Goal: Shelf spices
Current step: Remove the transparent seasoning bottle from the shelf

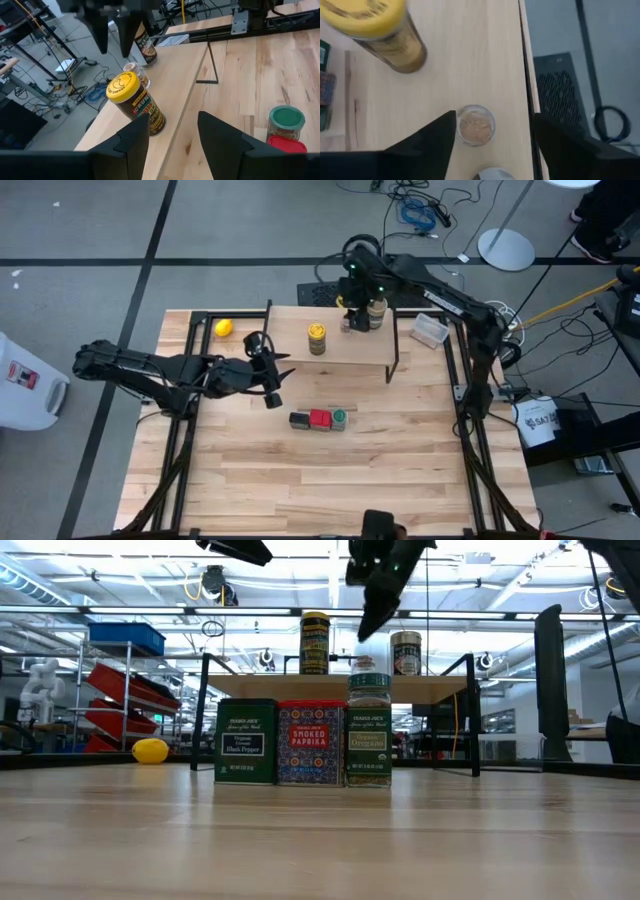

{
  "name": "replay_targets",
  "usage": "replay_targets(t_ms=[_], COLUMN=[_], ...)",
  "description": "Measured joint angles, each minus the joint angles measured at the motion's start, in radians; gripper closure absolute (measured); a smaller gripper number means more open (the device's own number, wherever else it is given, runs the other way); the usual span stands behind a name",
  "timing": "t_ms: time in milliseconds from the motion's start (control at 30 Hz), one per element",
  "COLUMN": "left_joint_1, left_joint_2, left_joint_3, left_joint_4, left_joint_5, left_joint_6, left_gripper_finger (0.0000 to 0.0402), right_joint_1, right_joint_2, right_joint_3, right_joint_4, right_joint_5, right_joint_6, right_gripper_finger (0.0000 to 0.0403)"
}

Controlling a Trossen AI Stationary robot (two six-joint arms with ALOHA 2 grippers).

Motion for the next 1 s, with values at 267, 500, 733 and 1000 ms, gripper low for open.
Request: replay_targets(t_ms=[267, 500, 733, 1000], left_joint_1=[0.0, 0.0, 0.0, 0.0], left_joint_2=[0.0, 0.0, 0.0, 0.0], left_joint_3=[0.0, 0.0, 0.0, -0.001], left_joint_4=[-0.003, -0.008, -0.008, -0.008], left_joint_5=[0.006, 0.006, 0.006, 0.007], left_joint_6=[0.0, 0.0, -0.001, -0.001], left_gripper_finger=[0.0227, 0.0227, 0.0227, 0.0226], right_joint_1=[-0.023, -0.021, -0.018, -0.015], right_joint_2=[0.054, 0.072, 0.094, 0.096], right_joint_3=[0.003, 0.003, 0.002, 0.002], right_joint_4=[-0.044, -0.05, -0.059, -0.066], right_joint_5=[-0.039, -0.052, -0.046, -0.048], right_joint_6=[0.03, 0.069, 0.085, 0.105], right_gripper_finger=[0.0133, 0.0133, 0.0133, 0.0158])
